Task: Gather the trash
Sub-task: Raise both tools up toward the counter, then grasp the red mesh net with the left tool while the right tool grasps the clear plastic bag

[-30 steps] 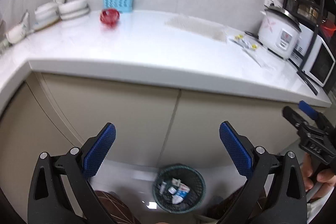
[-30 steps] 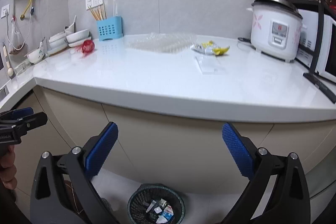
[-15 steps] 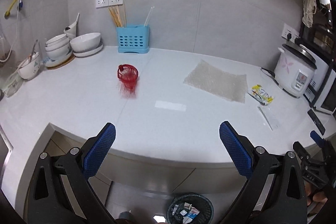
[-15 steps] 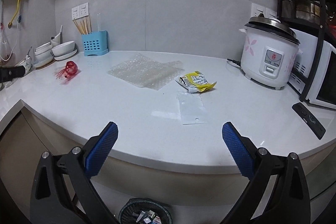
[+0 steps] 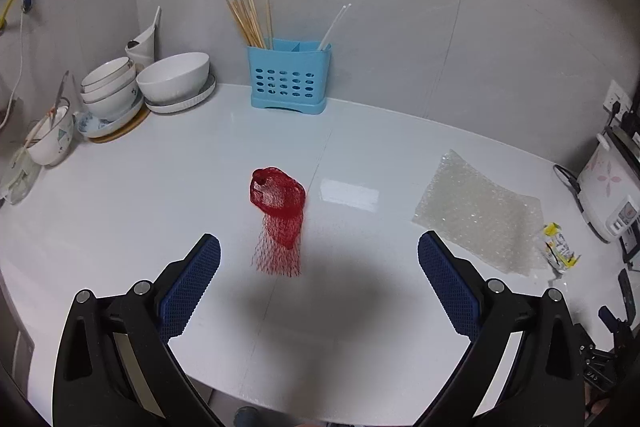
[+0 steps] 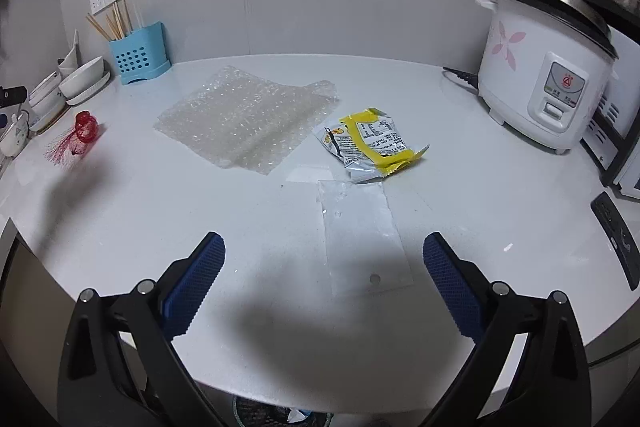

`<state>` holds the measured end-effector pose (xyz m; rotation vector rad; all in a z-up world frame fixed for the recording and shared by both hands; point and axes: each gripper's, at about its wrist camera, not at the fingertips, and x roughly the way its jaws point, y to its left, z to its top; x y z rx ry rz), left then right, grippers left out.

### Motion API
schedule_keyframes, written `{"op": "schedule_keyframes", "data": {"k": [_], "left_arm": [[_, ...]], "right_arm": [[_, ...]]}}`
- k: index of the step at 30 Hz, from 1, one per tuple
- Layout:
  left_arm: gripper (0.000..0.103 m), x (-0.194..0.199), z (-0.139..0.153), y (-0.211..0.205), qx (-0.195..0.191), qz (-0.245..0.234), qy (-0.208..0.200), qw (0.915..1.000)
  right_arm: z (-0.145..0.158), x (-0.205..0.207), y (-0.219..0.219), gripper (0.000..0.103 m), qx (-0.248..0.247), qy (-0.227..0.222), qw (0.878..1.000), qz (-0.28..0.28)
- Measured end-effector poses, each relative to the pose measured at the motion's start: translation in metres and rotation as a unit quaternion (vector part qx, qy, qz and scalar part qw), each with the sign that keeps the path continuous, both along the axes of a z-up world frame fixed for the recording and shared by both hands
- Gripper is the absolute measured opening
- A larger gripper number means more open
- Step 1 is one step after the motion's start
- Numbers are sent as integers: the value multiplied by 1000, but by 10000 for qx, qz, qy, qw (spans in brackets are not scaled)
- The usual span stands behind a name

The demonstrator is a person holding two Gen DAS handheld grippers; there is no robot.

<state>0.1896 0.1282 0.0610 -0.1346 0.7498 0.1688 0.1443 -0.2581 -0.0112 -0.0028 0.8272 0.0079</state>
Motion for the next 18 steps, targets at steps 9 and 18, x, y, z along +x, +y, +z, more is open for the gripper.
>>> {"op": "schedule_keyframes", "data": {"k": [9,18], "left_arm": [[97,84,-55,34,153,338,557,9978],[97,128,-106,51,235,656,947,9931]], "right_arm": [[-34,62,-9,95,113,751,9971,50],[-44,85,-10,95,-60,1208,9926,100]]}}
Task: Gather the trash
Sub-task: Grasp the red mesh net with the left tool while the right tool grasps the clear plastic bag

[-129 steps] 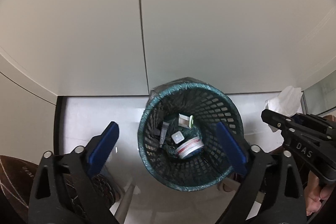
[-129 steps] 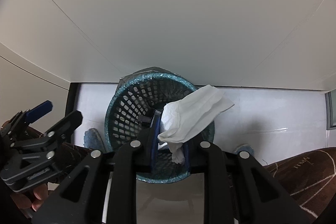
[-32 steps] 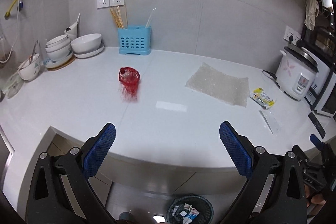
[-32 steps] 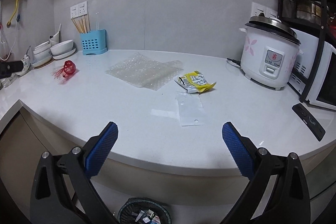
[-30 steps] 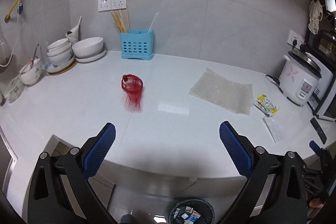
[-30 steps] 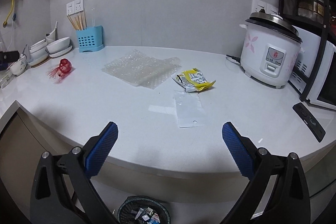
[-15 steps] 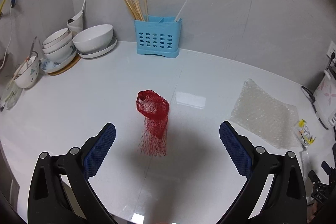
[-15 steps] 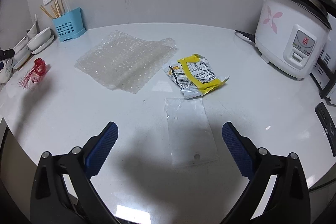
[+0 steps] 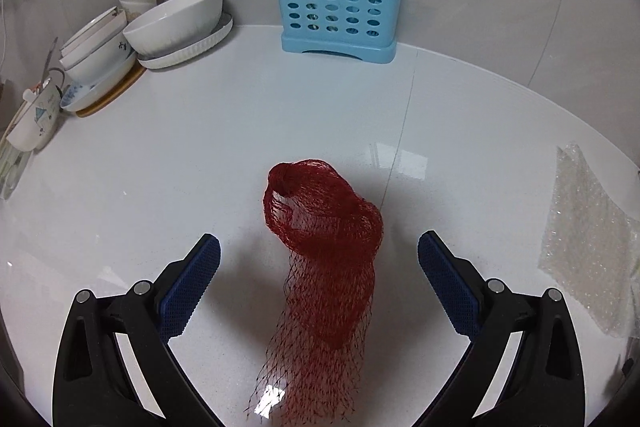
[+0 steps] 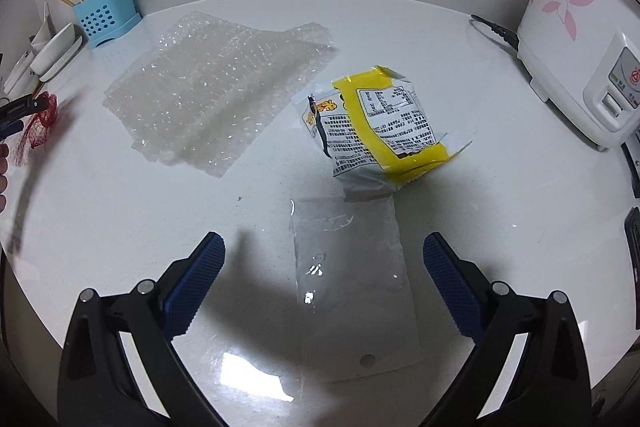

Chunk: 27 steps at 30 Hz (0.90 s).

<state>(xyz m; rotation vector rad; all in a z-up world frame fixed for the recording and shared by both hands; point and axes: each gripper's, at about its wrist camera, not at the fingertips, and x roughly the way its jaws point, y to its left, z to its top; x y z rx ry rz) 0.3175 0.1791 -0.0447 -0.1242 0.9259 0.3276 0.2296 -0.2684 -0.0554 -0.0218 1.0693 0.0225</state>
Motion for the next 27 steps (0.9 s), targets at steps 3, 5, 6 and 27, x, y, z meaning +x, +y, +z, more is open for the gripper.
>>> {"op": "schedule_keyframes", "data": {"k": [3,5,6,27], "left_arm": [[97,5,-13,2,20,36,113,9999],[95,6,-16,6,-35,114,129,9998],[92,6,-18,6,-88,127,135,9998],[15,-27,-3,-5,-208,-247,160,9994]], "right_arm": [[-6,3,-3,95,-80,114,9999,-65],[-11,5,-6,91,-35,217,9997,-107],[-12,5,-8,90,10,199,9997,-132],[2,-7,-14,27,-114,99,9996,-253]]}}
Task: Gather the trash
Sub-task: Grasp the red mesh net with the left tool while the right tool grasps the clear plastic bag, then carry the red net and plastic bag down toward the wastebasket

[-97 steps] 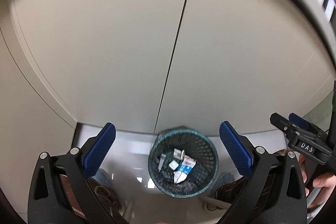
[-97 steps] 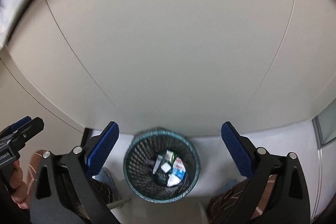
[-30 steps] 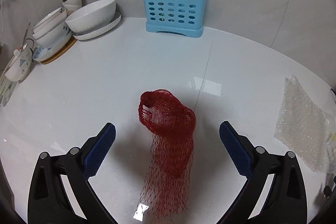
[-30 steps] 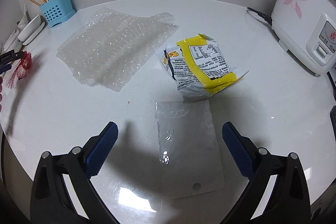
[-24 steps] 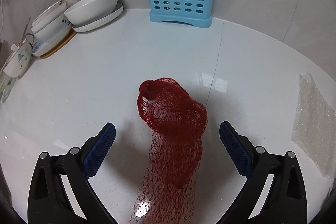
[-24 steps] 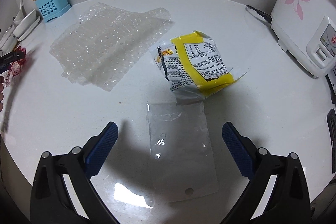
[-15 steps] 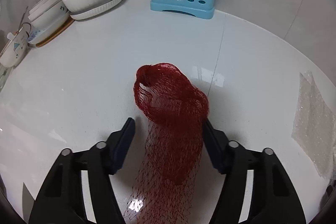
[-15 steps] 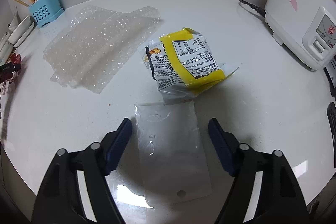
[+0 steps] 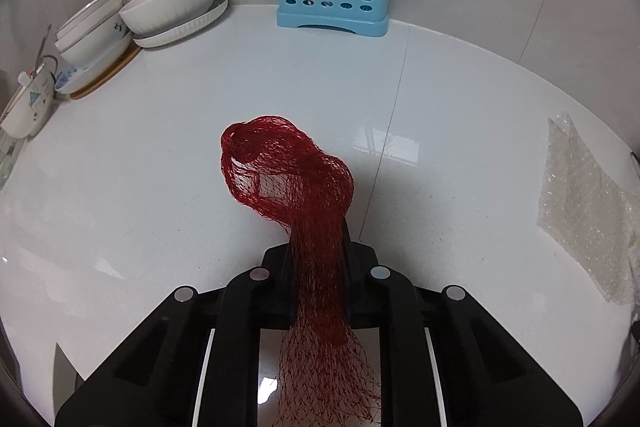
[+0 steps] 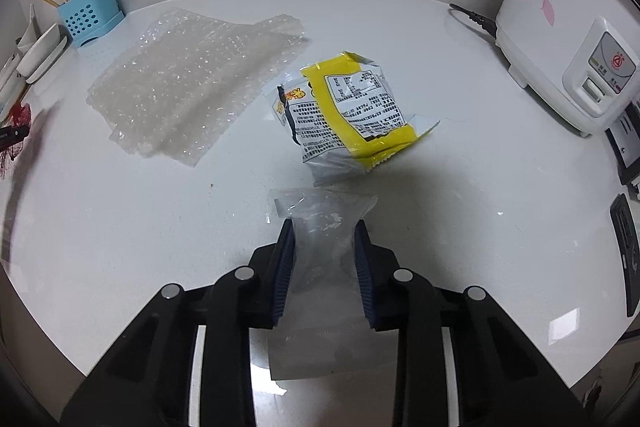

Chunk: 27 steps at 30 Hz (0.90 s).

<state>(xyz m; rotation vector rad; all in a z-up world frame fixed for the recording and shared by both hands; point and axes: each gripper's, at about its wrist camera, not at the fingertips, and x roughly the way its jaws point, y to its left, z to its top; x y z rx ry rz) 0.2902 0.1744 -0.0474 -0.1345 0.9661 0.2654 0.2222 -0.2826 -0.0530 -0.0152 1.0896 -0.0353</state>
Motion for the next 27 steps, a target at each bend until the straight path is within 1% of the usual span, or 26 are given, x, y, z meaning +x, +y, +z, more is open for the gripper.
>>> {"op": "schedule_keyframes", "data": {"k": [4,10,16,19,22,27], "left_arm": [[15,-15,8,-6,13,-165,-82,9998],[15,-39,22,-12,-85,-339,-231,9991],[15,-68,40,-34,-48,-626,-405,9972],[15,-88,45,-47,54,-808,-498,9955],[15,-111,46,-58,78,-984,-582,9934],[15,-155,48,-78,144,-1137,-835,9899]], "right_arm": [[6,-8,-2,27,64,-55,10000,-44],[17,-23,-2,27,33,-170,9998,-59],[35,-41,-3,27,51,-359,9993,-92],[43,-55,-1,27,23,-494,9988,-69],[47,-73,2,27,-103,-681,9976,-10],[53,-105,7,27,-186,-928,9955,37]]}}
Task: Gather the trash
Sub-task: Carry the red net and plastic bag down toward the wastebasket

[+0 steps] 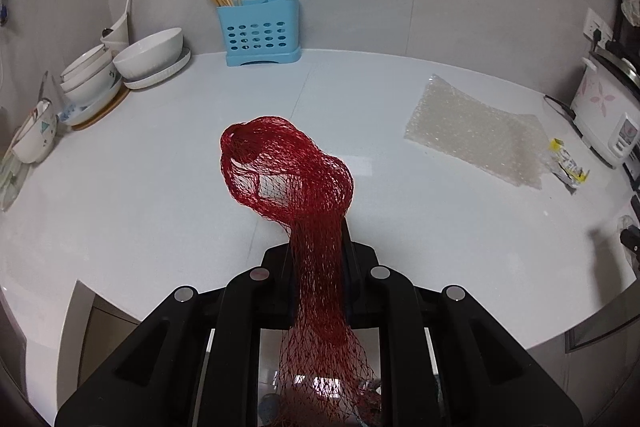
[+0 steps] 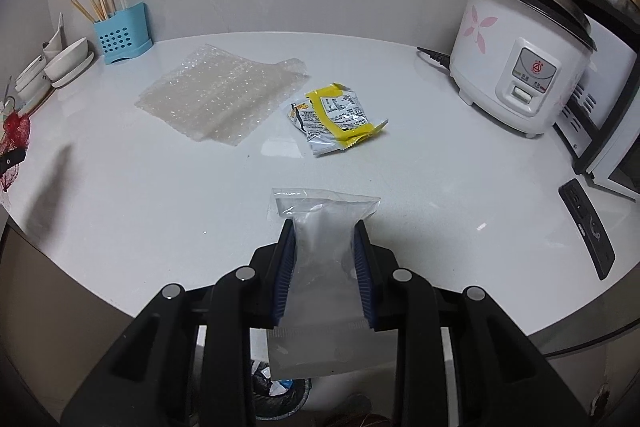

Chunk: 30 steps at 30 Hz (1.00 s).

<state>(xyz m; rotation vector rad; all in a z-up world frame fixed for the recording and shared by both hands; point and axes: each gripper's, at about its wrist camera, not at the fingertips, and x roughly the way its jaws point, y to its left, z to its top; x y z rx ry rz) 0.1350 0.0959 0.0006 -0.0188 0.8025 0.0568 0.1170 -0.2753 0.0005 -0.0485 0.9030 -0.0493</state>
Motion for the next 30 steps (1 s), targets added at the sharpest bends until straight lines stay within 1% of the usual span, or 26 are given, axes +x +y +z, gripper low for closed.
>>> {"op": "schedule_keyframes", "data": {"k": [4,7,10,12,14,17,20,22,25,28,30], "left_arm": [[15,-37,4,-20,-72,-106,-259,9996],[15,-67,3,-34,-51,-110,-484,9988],[15,-96,3,-43,-102,-147,-673,9976],[15,-117,1,-49,-69,-105,-852,9963],[15,-138,-4,-55,-162,-180,-935,9953],[15,-161,-19,-67,-302,-346,-842,9954],[15,-183,-36,-82,-216,-451,-828,9953],[15,-193,-50,-90,-221,-506,-742,9957],[15,-204,-75,-98,-244,-492,-603,9967],[15,-211,-102,-104,-351,-476,-416,9974],[15,-213,-121,-108,-299,-429,-312,9981]], "right_arm": [[6,-27,7,27,-14,-233,9997,44],[6,-49,14,27,106,-397,9991,71],[5,-77,26,27,163,-625,9977,190],[4,-95,37,27,152,-748,9963,383],[1,-113,46,27,157,-859,9951,463],[-7,-136,56,27,302,-892,9939,581],[-15,-158,64,27,356,-970,9926,640],[-23,-171,67,27,369,-1027,9920,640],[-40,-187,71,27,365,-1054,9919,600],[-63,-198,74,27,420,-996,9924,582],[-79,-204,74,27,442,-963,9928,567]]}}
